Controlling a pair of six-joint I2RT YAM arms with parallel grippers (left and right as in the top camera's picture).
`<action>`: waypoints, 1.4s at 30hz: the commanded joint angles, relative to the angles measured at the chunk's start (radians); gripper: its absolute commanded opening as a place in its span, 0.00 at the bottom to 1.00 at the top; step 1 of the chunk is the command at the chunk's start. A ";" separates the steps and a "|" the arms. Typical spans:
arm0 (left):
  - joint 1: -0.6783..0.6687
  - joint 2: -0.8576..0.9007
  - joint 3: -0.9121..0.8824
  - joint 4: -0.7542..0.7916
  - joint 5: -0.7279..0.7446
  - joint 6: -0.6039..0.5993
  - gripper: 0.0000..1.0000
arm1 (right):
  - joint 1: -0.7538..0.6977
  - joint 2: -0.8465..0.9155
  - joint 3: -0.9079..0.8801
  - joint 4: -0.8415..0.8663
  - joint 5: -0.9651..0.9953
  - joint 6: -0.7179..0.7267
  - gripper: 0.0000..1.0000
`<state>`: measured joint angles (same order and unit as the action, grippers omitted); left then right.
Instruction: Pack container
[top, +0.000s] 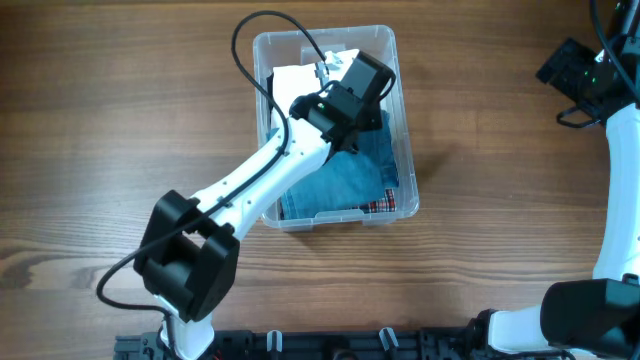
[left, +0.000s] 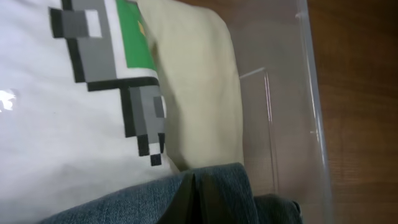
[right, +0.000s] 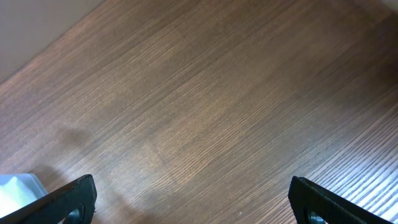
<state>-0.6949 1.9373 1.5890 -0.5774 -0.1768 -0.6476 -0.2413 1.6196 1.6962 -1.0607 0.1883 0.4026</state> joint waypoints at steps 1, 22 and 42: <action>-0.036 0.036 0.001 -0.019 0.095 0.012 0.04 | -0.005 0.011 -0.003 0.002 0.021 -0.008 1.00; -0.063 -0.002 0.003 -0.045 0.071 0.061 0.11 | -0.005 0.011 -0.003 0.006 0.021 -0.008 1.00; 0.055 -0.243 -0.006 -0.342 0.071 0.018 0.07 | -0.005 0.011 -0.003 0.006 0.021 -0.008 1.00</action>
<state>-0.6575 1.6650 1.5929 -0.8806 -0.1123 -0.5922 -0.2413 1.6196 1.6962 -1.0576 0.1886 0.4026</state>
